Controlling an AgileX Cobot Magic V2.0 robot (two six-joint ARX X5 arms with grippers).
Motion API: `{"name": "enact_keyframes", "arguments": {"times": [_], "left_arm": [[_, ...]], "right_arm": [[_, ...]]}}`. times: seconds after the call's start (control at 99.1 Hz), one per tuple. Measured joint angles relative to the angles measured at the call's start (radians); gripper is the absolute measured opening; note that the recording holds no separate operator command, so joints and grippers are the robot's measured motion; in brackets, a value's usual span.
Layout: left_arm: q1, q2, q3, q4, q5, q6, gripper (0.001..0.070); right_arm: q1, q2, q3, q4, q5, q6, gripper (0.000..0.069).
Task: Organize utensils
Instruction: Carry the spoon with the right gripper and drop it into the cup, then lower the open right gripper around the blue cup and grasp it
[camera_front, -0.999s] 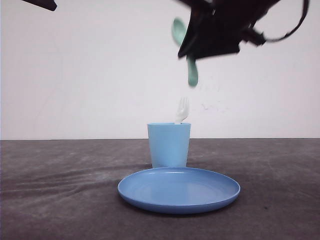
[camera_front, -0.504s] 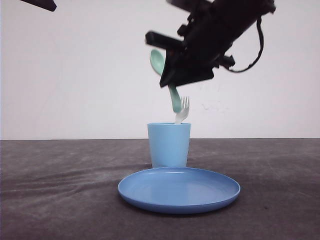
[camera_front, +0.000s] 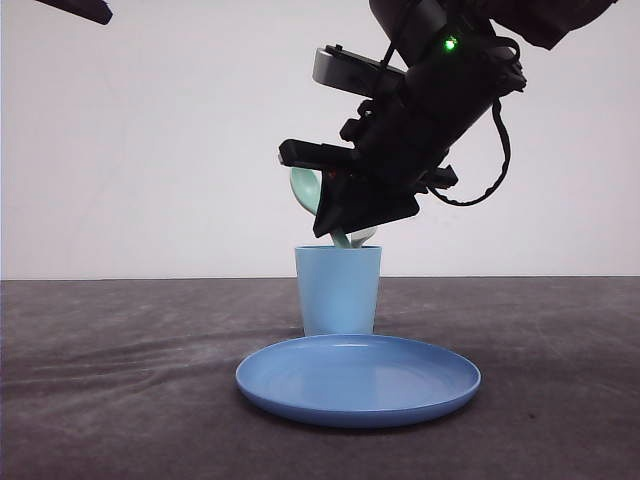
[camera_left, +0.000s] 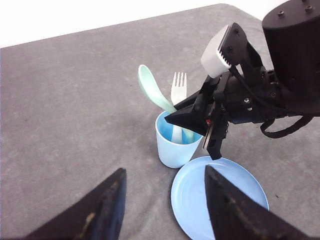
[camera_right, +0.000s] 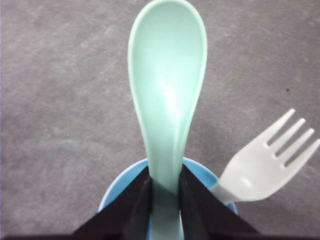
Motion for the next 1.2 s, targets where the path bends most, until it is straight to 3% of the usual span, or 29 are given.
{"name": "enact_keyframes", "arguments": {"times": [0.262, 0.474, 0.726, 0.958, 1.2], "left_arm": [[0.000, 0.000, 0.000, -0.001, 0.000, 0.000, 0.0296], [0.000, 0.000, 0.000, -0.007, 0.000, 0.000, 0.0296], [0.000, 0.000, 0.000, -0.027, 0.000, 0.000, 0.0296], [0.000, 0.000, 0.000, -0.026, 0.000, 0.000, 0.0296], [0.000, 0.000, 0.000, -0.026, 0.000, 0.000, 0.0296]], "right_arm": [[0.004, 0.000, 0.000, -0.008, 0.000, 0.000, 0.0095], [0.005, 0.000, 0.000, -0.009, 0.000, 0.000, 0.0263], [0.005, -0.020, 0.000, -0.031, 0.000, 0.000, 0.0291], [0.005, -0.211, 0.000, -0.092, 0.000, 0.000, 0.0291], [0.017, -0.472, 0.000, -0.310, 0.000, 0.000, 0.0291]]}}
